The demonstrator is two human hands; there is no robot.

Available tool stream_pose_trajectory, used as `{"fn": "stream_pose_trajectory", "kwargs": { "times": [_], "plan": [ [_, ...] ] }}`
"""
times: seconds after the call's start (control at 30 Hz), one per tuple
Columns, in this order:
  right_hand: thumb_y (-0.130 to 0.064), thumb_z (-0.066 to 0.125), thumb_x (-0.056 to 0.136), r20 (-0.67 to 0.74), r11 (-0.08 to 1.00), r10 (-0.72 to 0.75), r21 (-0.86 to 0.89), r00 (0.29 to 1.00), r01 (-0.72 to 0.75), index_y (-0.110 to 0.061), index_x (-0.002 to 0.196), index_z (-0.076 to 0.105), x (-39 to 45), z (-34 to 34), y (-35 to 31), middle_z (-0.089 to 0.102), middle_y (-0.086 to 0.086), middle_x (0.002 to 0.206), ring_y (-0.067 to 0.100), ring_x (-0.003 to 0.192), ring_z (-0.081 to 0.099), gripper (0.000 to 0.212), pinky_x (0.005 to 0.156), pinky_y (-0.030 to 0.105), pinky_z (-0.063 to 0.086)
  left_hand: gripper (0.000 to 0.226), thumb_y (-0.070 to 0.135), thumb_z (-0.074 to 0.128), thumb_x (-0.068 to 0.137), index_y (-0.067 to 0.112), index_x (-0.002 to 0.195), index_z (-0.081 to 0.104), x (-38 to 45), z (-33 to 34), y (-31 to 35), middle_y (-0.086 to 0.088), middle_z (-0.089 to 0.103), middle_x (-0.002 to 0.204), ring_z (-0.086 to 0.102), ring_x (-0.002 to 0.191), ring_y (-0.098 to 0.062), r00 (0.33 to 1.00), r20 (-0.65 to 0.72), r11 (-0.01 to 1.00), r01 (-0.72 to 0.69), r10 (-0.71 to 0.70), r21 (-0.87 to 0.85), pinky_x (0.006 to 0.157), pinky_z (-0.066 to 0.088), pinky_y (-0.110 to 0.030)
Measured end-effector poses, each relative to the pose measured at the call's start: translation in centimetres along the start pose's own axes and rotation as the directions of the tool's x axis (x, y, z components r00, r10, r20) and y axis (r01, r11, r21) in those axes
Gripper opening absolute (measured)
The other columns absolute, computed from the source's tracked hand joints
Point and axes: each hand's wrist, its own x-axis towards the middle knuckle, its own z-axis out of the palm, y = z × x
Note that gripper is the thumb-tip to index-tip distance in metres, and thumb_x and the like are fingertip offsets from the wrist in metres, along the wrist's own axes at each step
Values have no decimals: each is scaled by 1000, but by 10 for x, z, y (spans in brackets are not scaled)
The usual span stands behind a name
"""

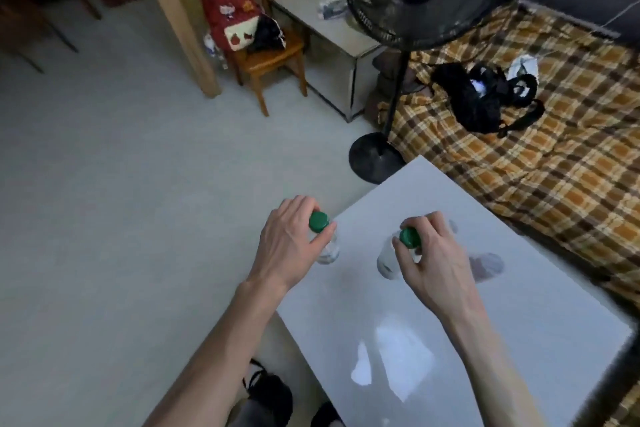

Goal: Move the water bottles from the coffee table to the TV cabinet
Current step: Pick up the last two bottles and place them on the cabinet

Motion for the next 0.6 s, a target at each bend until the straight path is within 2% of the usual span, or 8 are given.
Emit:
{"fn": "stream_pose_trajectory", "kwargs": {
  "times": [0.13,0.37,0.47,0.6],
  "plan": [
    [-24,66,96,94,986,-164,8,982,164,-13,105,60,31,22,-65,49,-2,104,21,74,58,16,68,40,52,24,43,65,94,24,91,50,-21,-57,-41,13,53,87,50,84,-18,975,-156,987,161,-161,-8,74,42,-33],
    [-22,74,90,161,916,-400,73,902,394,-14,100,66,70,65,-200,51,-4,98,13,66,53,15,67,22,41,26,39,71,92,17,91,56,-61,-162,-113,8,57,86,53,83,-22,877,-356,942,335,-323,-31,73,43,-35],
    [-23,75,90,187,883,-467,142,864,447,-17,100,67,79,88,-266,55,-4,98,9,66,59,13,67,26,48,27,44,70,92,24,90,52,-82,-205,-150,15,53,85,50,84,-16,829,-392,912,403,-398,-76,71,37,-28],
    [-22,76,89,199,812,-580,210,790,544,-16,101,70,84,126,-351,57,-1,98,14,68,60,15,70,29,52,26,47,69,92,28,90,51,-115,-261,-203,15,55,87,52,88,-13,758,-459,876,469,-464,-111,74,44,-30]
  ]
}}
